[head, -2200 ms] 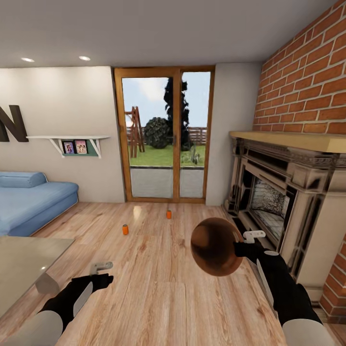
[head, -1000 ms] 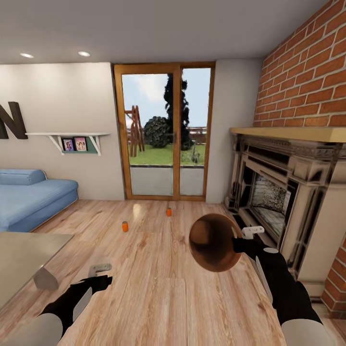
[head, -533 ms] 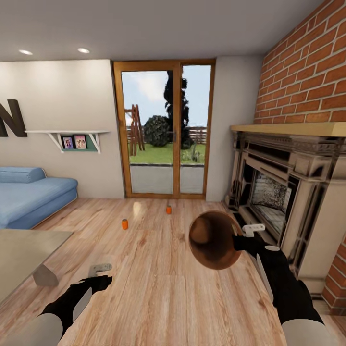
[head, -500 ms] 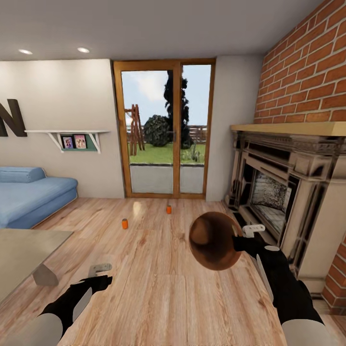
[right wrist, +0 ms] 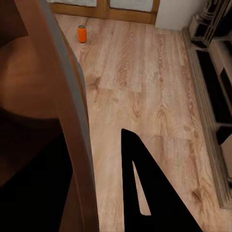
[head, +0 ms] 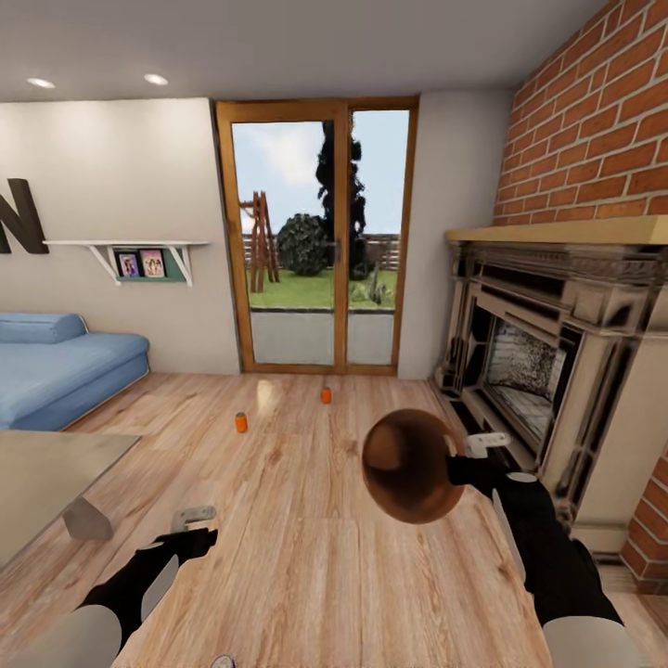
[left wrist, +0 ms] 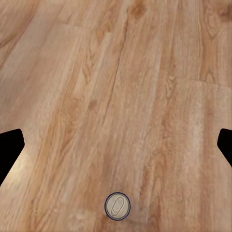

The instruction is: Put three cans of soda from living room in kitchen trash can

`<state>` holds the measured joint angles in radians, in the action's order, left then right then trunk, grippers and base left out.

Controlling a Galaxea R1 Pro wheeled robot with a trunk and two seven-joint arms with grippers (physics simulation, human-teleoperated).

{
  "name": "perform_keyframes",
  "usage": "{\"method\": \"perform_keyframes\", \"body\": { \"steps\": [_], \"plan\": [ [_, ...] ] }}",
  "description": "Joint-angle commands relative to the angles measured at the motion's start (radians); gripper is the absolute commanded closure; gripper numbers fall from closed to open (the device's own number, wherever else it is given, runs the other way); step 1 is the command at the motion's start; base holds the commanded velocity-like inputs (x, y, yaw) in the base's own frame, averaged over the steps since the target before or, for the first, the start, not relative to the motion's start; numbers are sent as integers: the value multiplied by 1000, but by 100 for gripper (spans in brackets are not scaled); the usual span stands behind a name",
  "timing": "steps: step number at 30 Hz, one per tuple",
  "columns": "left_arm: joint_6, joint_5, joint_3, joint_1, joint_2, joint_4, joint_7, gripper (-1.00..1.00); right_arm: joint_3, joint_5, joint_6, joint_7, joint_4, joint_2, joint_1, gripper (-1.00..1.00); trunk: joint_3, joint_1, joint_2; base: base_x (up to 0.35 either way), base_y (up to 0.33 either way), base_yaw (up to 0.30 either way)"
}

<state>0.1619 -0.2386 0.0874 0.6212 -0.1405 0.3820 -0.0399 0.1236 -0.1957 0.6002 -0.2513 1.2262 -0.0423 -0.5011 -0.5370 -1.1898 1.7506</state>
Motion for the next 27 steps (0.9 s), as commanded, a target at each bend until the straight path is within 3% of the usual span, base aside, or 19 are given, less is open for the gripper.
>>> {"method": "perform_keyframes", "body": {
  "steps": [1,9,27],
  "plan": [
    [-3,0,0,0,0,0,0,-100,-5,9,0,0,4,0,-1,100,-5,-4,7,0,0,0],
    [-13,0,2,0,2,0,0,-100,-24,7,0,0,4,-1,-1,100,-42,-35,63,0,0,0],
    [-13,1,6,0,4,0,0,-100,-25,9,0,0,4,-1,0,100,-127,-104,189,0,0,0]
  ]
}}
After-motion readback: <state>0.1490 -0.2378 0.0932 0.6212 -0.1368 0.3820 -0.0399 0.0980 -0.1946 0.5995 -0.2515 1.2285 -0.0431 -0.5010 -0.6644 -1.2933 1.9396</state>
